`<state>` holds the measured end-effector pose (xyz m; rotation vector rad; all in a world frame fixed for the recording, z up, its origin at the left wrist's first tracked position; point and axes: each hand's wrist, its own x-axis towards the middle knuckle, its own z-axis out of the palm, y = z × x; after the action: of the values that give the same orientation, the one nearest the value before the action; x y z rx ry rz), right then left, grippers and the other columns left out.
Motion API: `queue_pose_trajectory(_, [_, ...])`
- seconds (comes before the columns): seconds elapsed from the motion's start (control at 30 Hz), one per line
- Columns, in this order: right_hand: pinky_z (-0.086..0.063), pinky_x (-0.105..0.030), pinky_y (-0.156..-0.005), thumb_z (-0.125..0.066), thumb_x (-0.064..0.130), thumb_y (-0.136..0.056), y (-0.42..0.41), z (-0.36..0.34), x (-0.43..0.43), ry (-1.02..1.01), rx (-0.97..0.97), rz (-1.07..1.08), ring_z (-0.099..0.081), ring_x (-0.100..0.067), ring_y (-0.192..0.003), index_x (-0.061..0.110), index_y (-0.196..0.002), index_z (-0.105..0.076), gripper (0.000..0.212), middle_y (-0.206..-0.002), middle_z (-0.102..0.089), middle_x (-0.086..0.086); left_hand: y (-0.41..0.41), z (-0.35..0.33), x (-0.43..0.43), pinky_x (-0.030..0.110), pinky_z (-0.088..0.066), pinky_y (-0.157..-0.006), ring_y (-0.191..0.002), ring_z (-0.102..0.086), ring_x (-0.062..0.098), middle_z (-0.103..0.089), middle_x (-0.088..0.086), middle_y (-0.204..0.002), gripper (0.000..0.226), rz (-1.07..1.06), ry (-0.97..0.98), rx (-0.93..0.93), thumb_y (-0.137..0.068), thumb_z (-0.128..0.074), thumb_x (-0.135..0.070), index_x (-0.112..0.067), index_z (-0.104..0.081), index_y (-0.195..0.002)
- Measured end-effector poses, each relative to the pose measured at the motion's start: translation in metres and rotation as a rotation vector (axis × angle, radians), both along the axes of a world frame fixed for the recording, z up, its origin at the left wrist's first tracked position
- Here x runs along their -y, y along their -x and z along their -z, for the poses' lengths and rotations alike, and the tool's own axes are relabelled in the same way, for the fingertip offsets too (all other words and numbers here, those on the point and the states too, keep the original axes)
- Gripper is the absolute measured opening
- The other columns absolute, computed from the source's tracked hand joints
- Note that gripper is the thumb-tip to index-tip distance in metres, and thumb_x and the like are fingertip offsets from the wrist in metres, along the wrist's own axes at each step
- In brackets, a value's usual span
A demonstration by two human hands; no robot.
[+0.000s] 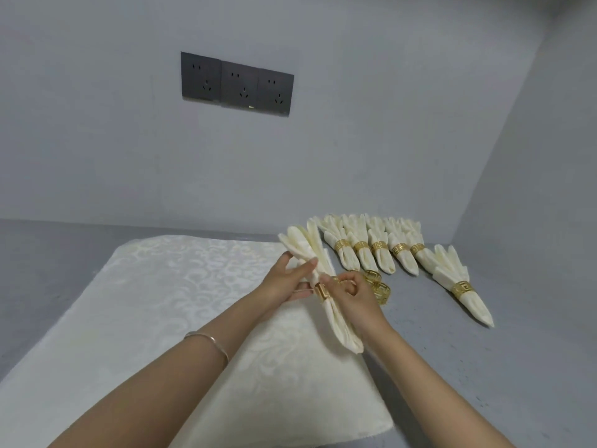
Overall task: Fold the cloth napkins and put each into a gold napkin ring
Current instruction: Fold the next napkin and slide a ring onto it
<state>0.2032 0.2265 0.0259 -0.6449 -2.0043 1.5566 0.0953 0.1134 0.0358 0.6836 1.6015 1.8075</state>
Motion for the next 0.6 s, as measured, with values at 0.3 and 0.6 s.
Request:
queue_pose_trajectory(0.3, [-0.04, -0.028, -0.066, -0.047, 0.037, -0.097, -0.04, 0.003, -0.055, -0.038, 0.04, 0.072, -0.054, -0.013, -0.07, 0.012, -0.086, -0.056, 0.028, -0.076, -0.058, -0.003, -0.036, 0.0, -0.068, 0.023, -0.058, -0.067, -0.079, -0.071, 0.011, -0.07, 0.005, -0.103, 0.035, 0.094, -0.025, 0.01, -0.094, -0.059, -0.022, -0.014, -0.051, -0.127])
queue_pose_trajectory(0.6, [-0.039, -0.026, -0.065, -0.05, 0.037, -0.096, -0.068, 0.005, -0.097, 0.078, 0.061, 0.246, -0.054, -0.015, -0.076, 0.012, -0.093, -0.051, 0.026, -0.09, -0.059, -0.008, -0.059, 0.015, -0.136, 0.032, -0.057, -0.082, -0.103, -0.066, 0.024, -0.064, 0.014, -0.12, 0.032, 0.084, -0.051, 0.202, -0.097, -0.053, -0.02, -0.008, -0.049, -0.127])
